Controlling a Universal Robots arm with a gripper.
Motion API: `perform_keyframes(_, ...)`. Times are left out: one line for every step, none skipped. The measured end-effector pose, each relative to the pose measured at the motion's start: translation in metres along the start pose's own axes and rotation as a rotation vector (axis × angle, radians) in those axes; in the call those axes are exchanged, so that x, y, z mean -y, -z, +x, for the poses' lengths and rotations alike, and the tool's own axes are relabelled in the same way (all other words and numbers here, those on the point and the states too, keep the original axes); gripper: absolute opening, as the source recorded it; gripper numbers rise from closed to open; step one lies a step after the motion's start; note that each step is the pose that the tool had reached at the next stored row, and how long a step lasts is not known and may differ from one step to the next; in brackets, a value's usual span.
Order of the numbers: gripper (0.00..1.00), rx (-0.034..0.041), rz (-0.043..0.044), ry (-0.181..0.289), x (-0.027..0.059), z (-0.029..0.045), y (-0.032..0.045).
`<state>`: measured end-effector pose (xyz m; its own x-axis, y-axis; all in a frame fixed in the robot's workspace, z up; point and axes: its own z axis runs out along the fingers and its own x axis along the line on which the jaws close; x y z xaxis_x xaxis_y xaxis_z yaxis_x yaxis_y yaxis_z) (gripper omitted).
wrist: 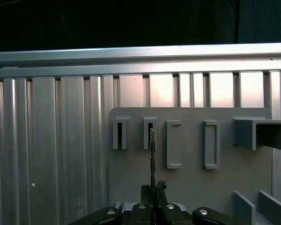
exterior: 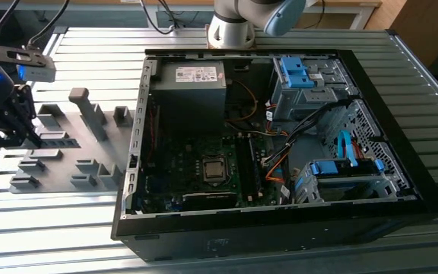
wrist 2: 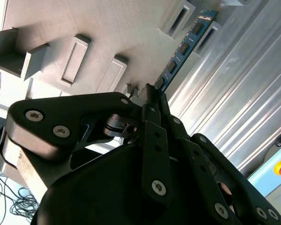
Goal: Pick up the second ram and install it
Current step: 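Pick up the second ram and move it above second insertion slot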
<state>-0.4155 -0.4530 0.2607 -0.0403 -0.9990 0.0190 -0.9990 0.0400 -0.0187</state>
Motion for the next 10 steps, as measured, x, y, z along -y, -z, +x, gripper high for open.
perform_keyframes(0.14, -0.0001, -0.0001, 0.0, 0.0, 0.0, 0.0008)
perform_keyframes(0.14, 0.0001, 0.0, 0.0, 0.0, 0.0, 0.0016)
perform_keyframes(0.14, -0.0001, -0.0001, 0.0, 0.0, 0.0001, 0.0025)
perform_keyframes(0.14, -0.0001, -0.0001, 0.0, 0.0, 0.0001, 0.0034)
perform_keyframes(0.14, 0.0, -0.0001, 0.0, 0.0001, 0.0001, 0.0043)
perform_keyframes(0.14, 0.0, 0.0, 0.0, 0.0001, 0.0001, 0.0052)
perform_keyframes(0.14, -0.0001, -0.0001, 0.0, 0.0001, 0.0001, 0.006)
perform_keyframes(0.14, -0.0001, -0.0001, 0.0, 0.0001, 0.0001, 0.0069)
perform_keyframes(0.14, -0.0001, -0.0001, 0.0, 0.0002, 0.0002, 0.008)
perform_keyframes(0.14, 0.0, 0.0003, 0.0, 0.0002, 0.0002, 0.009)
